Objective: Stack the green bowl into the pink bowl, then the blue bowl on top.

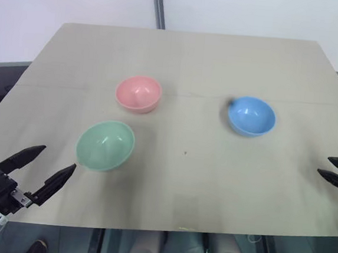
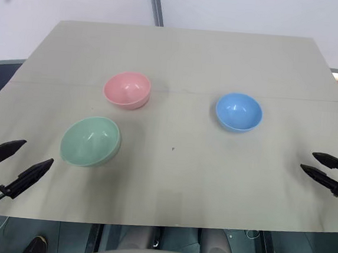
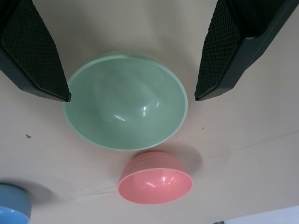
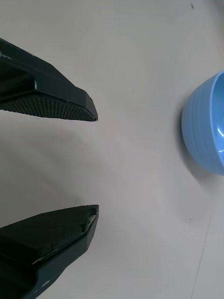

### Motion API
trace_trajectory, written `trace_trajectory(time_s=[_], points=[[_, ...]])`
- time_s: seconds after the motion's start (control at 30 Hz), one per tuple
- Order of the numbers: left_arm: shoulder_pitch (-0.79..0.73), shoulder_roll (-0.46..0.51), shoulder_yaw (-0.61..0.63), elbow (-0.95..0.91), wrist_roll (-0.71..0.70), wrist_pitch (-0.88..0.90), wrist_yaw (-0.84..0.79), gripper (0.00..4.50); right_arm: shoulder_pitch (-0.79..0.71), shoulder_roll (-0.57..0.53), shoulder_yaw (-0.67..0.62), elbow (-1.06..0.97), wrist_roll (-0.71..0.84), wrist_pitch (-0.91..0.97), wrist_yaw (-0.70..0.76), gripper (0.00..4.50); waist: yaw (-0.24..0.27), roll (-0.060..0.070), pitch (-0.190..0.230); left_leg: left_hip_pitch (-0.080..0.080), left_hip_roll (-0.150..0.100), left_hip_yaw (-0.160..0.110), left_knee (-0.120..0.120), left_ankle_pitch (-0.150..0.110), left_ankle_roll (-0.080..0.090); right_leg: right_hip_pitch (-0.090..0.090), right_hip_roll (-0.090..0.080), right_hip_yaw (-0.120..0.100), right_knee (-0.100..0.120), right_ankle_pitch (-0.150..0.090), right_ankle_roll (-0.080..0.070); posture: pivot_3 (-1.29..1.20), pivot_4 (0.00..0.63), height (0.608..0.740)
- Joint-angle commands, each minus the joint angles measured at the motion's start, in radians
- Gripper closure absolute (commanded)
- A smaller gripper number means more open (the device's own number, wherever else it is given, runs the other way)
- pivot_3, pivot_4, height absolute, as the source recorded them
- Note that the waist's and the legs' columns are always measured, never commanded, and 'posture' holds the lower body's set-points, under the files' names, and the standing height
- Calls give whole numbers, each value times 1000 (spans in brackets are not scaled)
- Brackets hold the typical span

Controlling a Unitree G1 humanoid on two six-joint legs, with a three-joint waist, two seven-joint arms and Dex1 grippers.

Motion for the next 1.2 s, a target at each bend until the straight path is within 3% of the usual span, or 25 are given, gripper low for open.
trace_trajectory(time_s=[0.03, 1.2], points=[[-12, 7, -5, 11, 28, -44, -5, 0, 5, -7, -56, -35, 28, -3, 0, 1379, -1, 0, 0, 0, 0, 0, 0, 0, 0, 0, 0, 0, 0, 0, 0, 0, 150, 740], [-28, 21, -7, 20, -14, -7, 9, 0, 1, 3, -64, -59, 49, -1, 21, 1379, 0, 0, 0, 0, 0, 0, 0, 0, 0, 0, 0, 0, 0, 0, 0, 0, 150, 740]])
